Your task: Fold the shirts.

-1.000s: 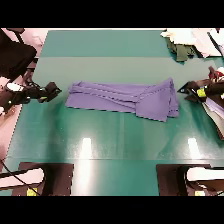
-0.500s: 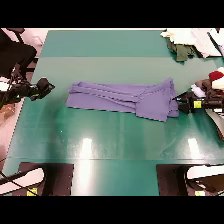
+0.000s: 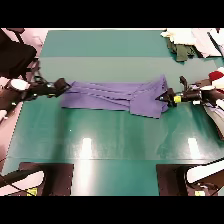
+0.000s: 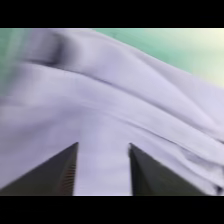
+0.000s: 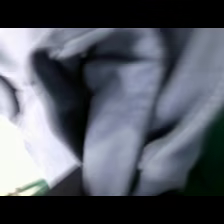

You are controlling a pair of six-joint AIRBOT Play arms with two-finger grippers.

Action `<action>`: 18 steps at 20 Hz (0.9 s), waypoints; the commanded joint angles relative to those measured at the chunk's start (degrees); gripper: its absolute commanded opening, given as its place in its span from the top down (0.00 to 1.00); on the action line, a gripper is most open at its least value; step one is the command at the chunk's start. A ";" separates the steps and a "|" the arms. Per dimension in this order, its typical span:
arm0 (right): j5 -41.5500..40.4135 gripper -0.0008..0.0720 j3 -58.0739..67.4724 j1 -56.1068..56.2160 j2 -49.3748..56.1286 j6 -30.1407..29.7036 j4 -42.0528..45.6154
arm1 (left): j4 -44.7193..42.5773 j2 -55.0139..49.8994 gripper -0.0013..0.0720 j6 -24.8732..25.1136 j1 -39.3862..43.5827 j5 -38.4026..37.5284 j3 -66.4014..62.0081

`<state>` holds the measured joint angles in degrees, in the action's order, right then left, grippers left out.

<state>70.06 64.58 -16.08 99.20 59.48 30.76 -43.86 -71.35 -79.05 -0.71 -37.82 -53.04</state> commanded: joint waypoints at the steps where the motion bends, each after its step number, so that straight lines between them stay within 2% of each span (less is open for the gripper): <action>1: 3.63 0.96 6.12 2.78 0.15 0.92 -2.62 | 1.60 -1.53 0.80 0.02 11.45 8.72 -0.07; 2: 5.73 0.96 7.85 2.78 0.15 0.94 -2.23 | 3.06 -3.15 0.95 0.02 14.91 11.78 -0.07; 4: 11.28 0.97 11.96 2.29 0.15 1.18 2.10 | 7.82 -7.61 0.95 0.02 20.96 16.94 -1.36; 7: 20.63 0.97 18.49 0.61 0.15 3.80 15.96 | 9.03 -16.20 0.95 0.02 27.71 17.81 -8.96; 9: 21.35 0.97 19.69 -1.77 -0.15 4.96 17.35 | 9.01 -21.49 0.95 0.57 30.32 17.70 -16.81; 12: 20.15 0.97 19.71 -3.82 -0.15 4.94 16.15 | 8.74 -27.87 0.96 3.21 31.56 14.53 -27.34; 18: 17.44 0.96 19.74 -2.71 -0.31 4.33 14.82 | 9.62 -39.85 0.96 3.08 34.77 1.77 -38.91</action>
<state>88.38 84.09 -19.40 99.07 63.90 45.80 -34.76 -105.91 -76.34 31.94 -30.11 -86.63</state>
